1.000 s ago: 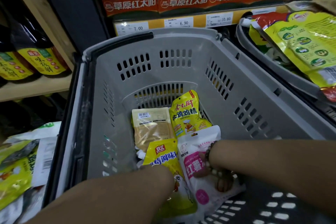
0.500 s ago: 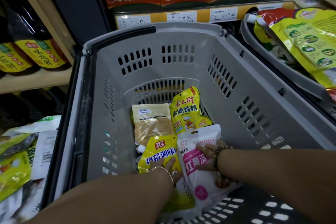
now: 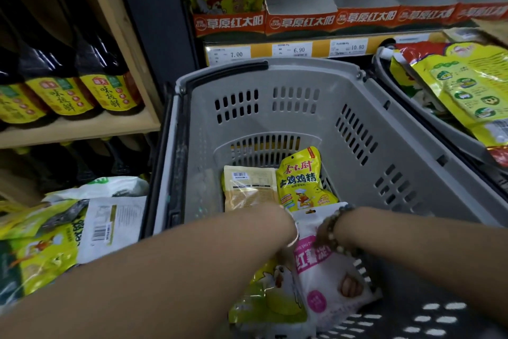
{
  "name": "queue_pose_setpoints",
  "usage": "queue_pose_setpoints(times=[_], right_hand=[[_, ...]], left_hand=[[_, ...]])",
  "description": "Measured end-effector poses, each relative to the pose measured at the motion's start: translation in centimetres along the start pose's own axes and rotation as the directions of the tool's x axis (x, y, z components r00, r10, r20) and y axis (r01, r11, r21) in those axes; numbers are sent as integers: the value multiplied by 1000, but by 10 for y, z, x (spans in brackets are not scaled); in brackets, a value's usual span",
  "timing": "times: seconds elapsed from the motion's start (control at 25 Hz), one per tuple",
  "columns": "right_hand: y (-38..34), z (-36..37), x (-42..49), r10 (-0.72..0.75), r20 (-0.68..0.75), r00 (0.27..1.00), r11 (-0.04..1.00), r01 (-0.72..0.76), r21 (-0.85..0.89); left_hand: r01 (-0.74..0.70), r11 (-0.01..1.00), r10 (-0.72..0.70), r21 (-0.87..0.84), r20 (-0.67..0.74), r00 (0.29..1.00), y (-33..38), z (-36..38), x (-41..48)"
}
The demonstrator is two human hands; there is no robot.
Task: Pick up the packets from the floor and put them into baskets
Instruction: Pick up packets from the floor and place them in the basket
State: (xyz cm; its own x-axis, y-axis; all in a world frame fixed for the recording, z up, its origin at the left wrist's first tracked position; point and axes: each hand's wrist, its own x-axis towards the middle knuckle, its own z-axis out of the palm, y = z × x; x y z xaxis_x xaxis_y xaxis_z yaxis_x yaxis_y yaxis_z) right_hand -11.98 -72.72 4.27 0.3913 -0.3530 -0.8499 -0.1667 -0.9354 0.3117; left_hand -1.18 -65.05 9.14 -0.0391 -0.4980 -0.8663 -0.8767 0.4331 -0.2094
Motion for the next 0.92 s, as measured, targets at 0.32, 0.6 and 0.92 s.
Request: queue_pose_setpoints(times=[0.32, 0.6, 0.92], right_hand=[[17, -85, -99, 328, -587, 740, 797, 116, 592], [-75, -174, -135, 422, -799, 429, 538, 590, 602], [-171, -249, -128, 248, -835, 491, 795, 389, 465]], left_hand=[[4, 808, -488, -589, -666, 565, -63, 12, -141], [-32, 601, -768, -799, -588, 252, -81, 152, -233], [26, 378, -891, -925, -356, 282, -72, 289, -232]])
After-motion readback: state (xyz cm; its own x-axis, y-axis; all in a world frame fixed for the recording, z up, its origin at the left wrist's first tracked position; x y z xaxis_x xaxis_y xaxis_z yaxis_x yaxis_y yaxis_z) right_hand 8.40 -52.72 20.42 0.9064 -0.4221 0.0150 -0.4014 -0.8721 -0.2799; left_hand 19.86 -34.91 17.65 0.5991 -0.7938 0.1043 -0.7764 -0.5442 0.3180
